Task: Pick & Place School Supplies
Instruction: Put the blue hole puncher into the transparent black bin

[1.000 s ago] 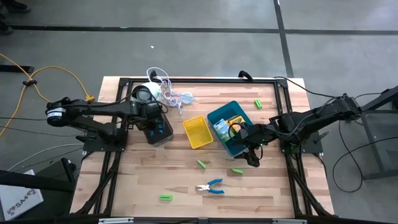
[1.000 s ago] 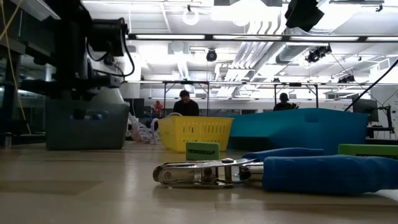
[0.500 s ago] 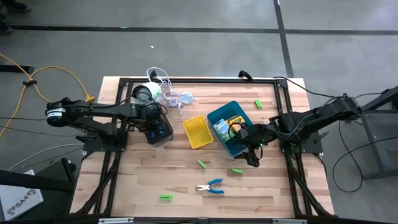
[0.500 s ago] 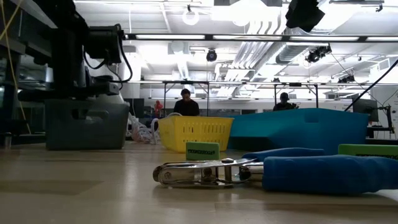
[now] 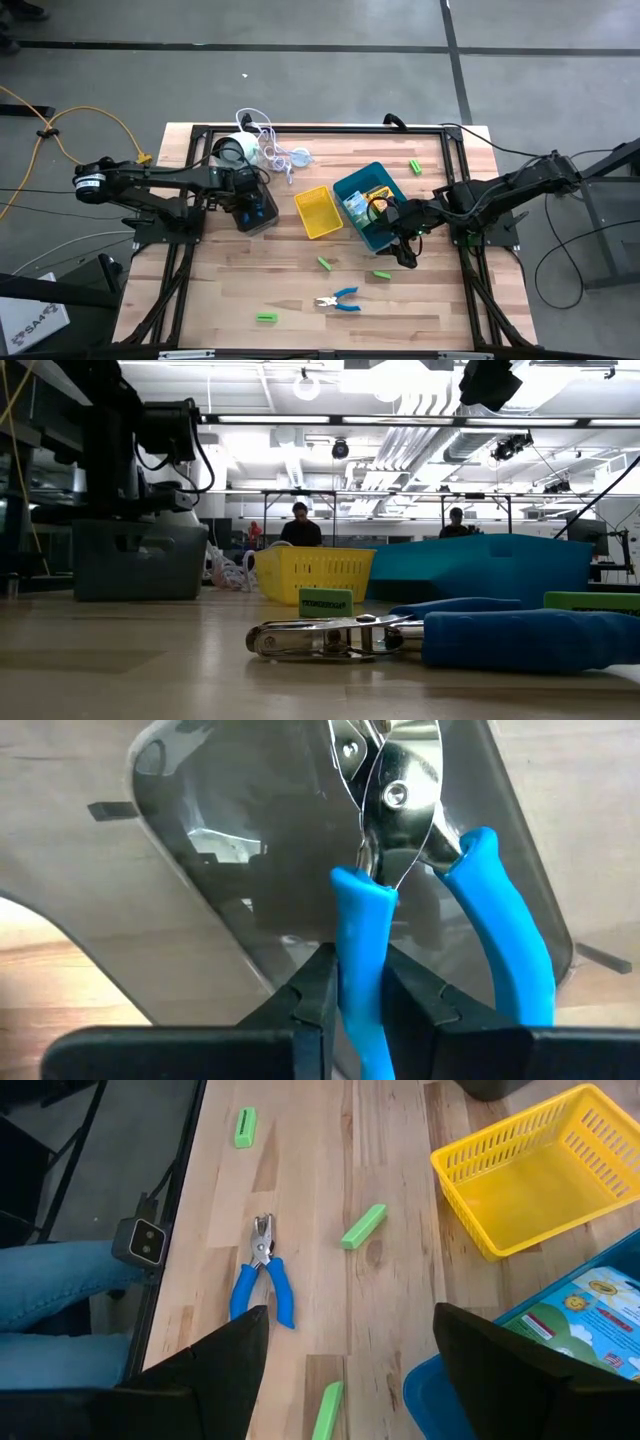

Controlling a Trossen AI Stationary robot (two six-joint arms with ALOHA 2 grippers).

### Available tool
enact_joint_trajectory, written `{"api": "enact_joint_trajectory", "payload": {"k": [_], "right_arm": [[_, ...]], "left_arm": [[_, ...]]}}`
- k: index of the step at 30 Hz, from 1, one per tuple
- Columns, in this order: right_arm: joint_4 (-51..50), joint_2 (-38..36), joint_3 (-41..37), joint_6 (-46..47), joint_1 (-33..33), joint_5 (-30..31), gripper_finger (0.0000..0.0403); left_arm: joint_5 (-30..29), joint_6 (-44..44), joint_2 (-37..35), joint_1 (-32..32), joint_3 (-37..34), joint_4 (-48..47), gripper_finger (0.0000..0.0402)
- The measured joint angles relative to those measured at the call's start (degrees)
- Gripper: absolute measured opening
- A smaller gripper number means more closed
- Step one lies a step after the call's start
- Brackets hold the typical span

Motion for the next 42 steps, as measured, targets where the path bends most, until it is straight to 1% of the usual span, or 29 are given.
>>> {"api": "enact_joint_trajectory", "payload": {"k": [8, 16, 19, 26, 31, 35, 42], "right_arm": [[0.0, -0.02, 0.0, 0.0, 0.0, 0.0, 0.0275], [0.0, 0.0, 0.0, 0.0, 0.0, 0.0, 0.0275], [0.0, -0.02, 0.0, 0.0, 0.0, 0.0, 0.0275], [0.0, 0.0, 0.0, 0.0, 0.02, 0.0, 0.0275], [0.01, -0.01, 0.0, -0.01, 0.0, 0.0, 0.0275], [0.0, 0.0, 0.0, 0.13, 0.0, -0.02, 0.0275], [0.01, 0.0, 0.0, 0.2, 0.0, 0.0, 0.0275]], "left_arm": [[0.99, 1.71, 0.0, 0.0, 0.0, 0.0, 0.0057], [1.0, 2.74, 0.0, 0.0, 0.0, 0.08, 0.011], [0.97, 2.72, 0.0, 0.0, 0.0, 0.28, 0.0121], [0.92, 3.94, 0.0, 0.0, 0.0, 0.84, 0.0124], [0.88, 10.41, 0.0, 0.02, 0.02, 4.01, 0.0125], [1.44, 12.69, -0.19, 0.04, 0.02, 6.13, 0.0125], [1.55, 14.21, -2.98, 0.04, 1.57, 6.24, 0.0125]]}}
